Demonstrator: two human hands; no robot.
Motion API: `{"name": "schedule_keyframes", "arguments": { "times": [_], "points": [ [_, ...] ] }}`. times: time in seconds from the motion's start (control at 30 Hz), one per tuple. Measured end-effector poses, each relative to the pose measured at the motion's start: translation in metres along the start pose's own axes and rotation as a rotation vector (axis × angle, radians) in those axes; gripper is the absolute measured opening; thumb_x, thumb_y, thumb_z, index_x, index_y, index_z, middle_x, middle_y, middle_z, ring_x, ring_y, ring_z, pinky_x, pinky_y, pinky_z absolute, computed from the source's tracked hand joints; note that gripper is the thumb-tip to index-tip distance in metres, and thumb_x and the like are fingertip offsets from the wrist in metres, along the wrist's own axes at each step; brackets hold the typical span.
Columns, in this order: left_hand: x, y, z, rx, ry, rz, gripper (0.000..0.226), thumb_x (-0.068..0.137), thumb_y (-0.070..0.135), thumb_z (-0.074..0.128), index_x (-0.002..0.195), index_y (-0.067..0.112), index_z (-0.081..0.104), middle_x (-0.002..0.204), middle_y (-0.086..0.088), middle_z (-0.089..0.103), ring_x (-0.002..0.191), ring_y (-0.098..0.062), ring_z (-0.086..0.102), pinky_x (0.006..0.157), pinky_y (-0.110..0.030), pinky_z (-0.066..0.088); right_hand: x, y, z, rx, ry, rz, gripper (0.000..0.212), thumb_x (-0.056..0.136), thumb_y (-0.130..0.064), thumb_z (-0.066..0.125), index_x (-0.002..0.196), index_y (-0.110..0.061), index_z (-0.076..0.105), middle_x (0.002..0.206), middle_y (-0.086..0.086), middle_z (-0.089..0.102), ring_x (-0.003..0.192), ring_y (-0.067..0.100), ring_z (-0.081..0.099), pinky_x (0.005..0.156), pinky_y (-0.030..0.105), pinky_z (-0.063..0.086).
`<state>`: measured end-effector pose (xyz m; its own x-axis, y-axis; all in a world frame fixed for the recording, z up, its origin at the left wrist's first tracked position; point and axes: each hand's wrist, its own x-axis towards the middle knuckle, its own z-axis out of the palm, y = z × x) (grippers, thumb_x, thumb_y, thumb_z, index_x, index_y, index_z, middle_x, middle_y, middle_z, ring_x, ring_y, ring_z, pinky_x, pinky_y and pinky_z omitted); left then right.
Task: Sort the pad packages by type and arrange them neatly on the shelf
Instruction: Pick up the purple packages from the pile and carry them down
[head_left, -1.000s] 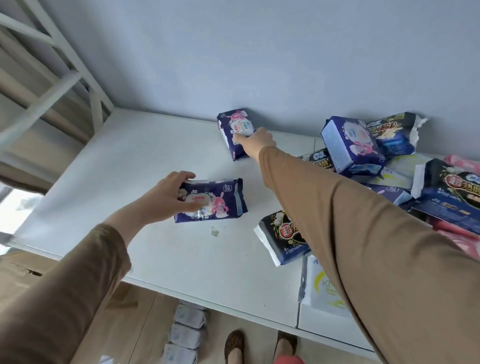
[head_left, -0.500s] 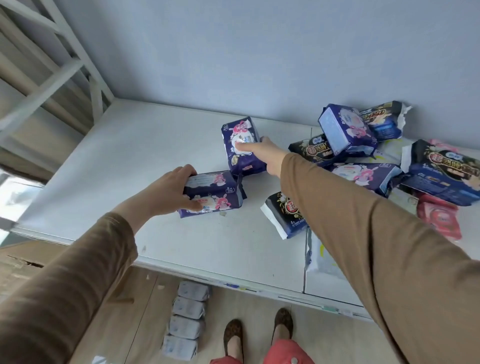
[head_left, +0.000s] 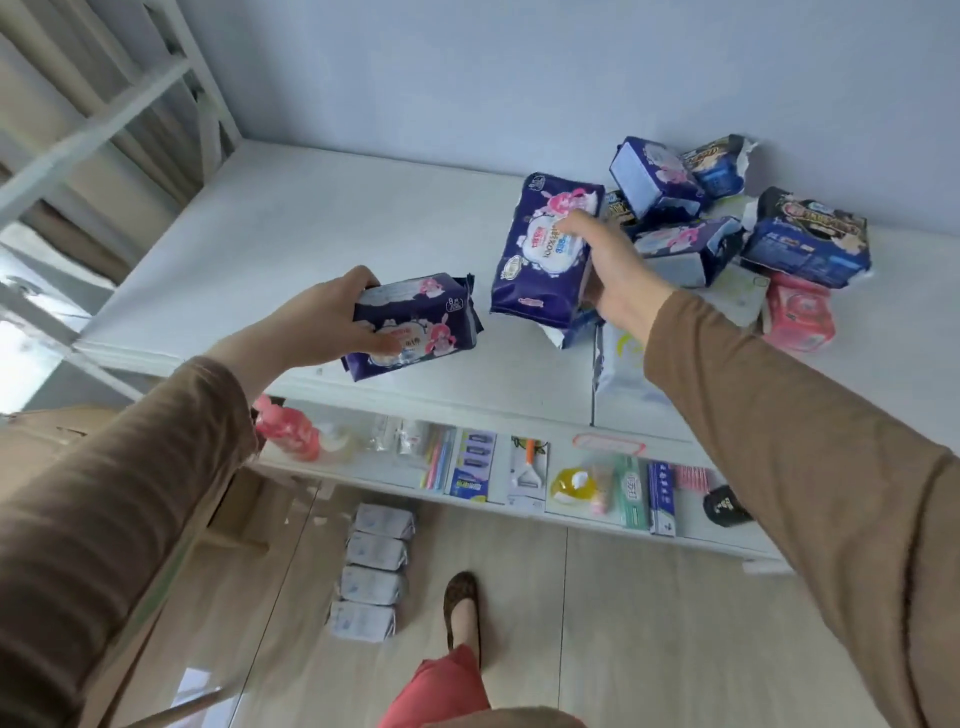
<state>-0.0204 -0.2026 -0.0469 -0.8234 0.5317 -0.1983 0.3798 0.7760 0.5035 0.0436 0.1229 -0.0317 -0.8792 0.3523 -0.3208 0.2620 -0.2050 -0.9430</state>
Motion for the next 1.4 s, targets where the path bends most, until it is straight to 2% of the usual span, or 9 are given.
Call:
{"name": "schedule_keyframes", "arguments": {
  "times": [0.1,0.3,0.4,0.57,0.67,0.77,0.83,1.1,1.4],
  "points": [
    [-0.053,0.001,0.018,0.0,-0.013,-0.006,0.053,0.072,0.045,0.079,0.109,0.036,0.043,0.093,0.013,0.063,0.078,-0.008,0.061,0.056,-0.027,0.044,-0.064,0.029,-0.013,0.032,-0.011,-0.085,0.06,0.076,-0.021,0.07,0.131,-0.027,0.048,0.105,0.009,0.073,0.09,0.026,0.073,0.074,0.044,0.058],
    [-0.155,-0.003,0.081,-0.007,-0.139,-0.064,0.06,0.072,0.053,0.079,0.114,0.034,0.042,0.097,0.009,0.064,0.08,-0.01,0.061,0.061,-0.029,0.045,-0.188,0.117,-0.04,0.002,0.011,-0.001,0.034,0.081,-0.043,0.075,0.111,-0.029,0.063,0.103,0.001,0.075,0.094,0.02,0.072,0.075,0.034,0.054],
    [-0.188,-0.018,0.116,-0.011,-0.216,-0.103,0.067,0.077,0.055,0.075,0.126,0.027,0.04,0.107,0.004,0.059,0.085,-0.008,0.058,0.064,-0.025,0.045,-0.23,0.166,-0.046,0.038,0.115,0.092,0.042,0.084,-0.045,0.075,0.114,-0.019,0.06,0.102,0.001,0.076,0.089,0.015,0.074,0.072,0.027,0.054],
    [-0.209,-0.059,0.169,0.091,-0.281,-0.131,0.075,0.076,0.066,0.069,0.13,0.023,0.04,0.114,0.0,0.044,0.109,-0.02,0.038,0.093,-0.043,0.043,-0.271,0.243,-0.049,-0.145,0.212,0.22,0.038,0.073,-0.035,0.087,0.095,-0.023,0.058,0.081,-0.015,0.074,0.066,-0.001,0.071,0.052,0.011,0.049],
    [-0.207,-0.094,0.205,0.048,-0.354,-0.151,0.068,0.078,0.057,0.071,0.129,0.024,0.041,0.118,0.0,0.049,0.115,-0.022,0.037,0.094,-0.043,0.043,-0.279,0.288,-0.046,-0.284,0.169,0.305,0.047,0.069,-0.037,0.09,0.1,-0.033,0.055,0.096,-0.012,0.071,0.073,0.003,0.072,0.053,0.015,0.053],
    [-0.202,-0.133,0.243,0.043,-0.409,-0.132,0.062,0.078,0.048,0.07,0.127,0.023,0.042,0.113,-0.001,0.055,0.108,-0.022,0.039,0.074,-0.032,0.044,-0.279,0.338,-0.036,-0.445,0.089,0.41,0.059,0.067,-0.039,0.09,0.115,-0.033,0.056,0.113,-0.008,0.066,0.094,0.014,0.071,0.076,0.037,0.061],
    [-0.196,-0.16,0.267,0.076,-0.443,-0.12,0.059,0.078,0.046,0.069,0.125,0.022,0.043,0.109,-0.002,0.057,0.104,-0.022,0.041,0.072,-0.033,0.045,-0.277,0.372,-0.025,-0.517,0.049,0.46,0.062,0.067,-0.037,0.089,0.119,-0.027,0.058,0.115,-0.009,0.068,0.099,0.013,0.069,0.085,0.036,0.057],
    [-0.147,-0.244,0.387,0.211,-0.452,-0.007,0.059,0.073,0.043,0.072,0.123,0.019,0.051,0.113,-0.007,0.054,0.103,-0.029,0.045,0.089,-0.04,0.043,-0.254,0.502,0.014,-0.742,0.024,0.508,0.038,0.07,-0.031,0.079,0.097,-0.034,0.053,0.102,-0.01,0.061,0.088,0.009,0.064,0.065,0.027,0.047],
    [-0.054,-0.303,0.543,0.248,-0.29,0.059,0.054,0.079,0.036,0.073,0.129,0.024,0.054,0.114,-0.008,0.057,0.108,-0.031,0.046,0.085,-0.042,0.045,-0.175,0.678,-0.001,-0.887,0.032,0.467,0.044,0.069,-0.029,0.078,0.098,-0.032,0.045,0.1,0.008,0.045,0.094,0.026,0.049,0.077,0.029,0.048]
  ]
}}
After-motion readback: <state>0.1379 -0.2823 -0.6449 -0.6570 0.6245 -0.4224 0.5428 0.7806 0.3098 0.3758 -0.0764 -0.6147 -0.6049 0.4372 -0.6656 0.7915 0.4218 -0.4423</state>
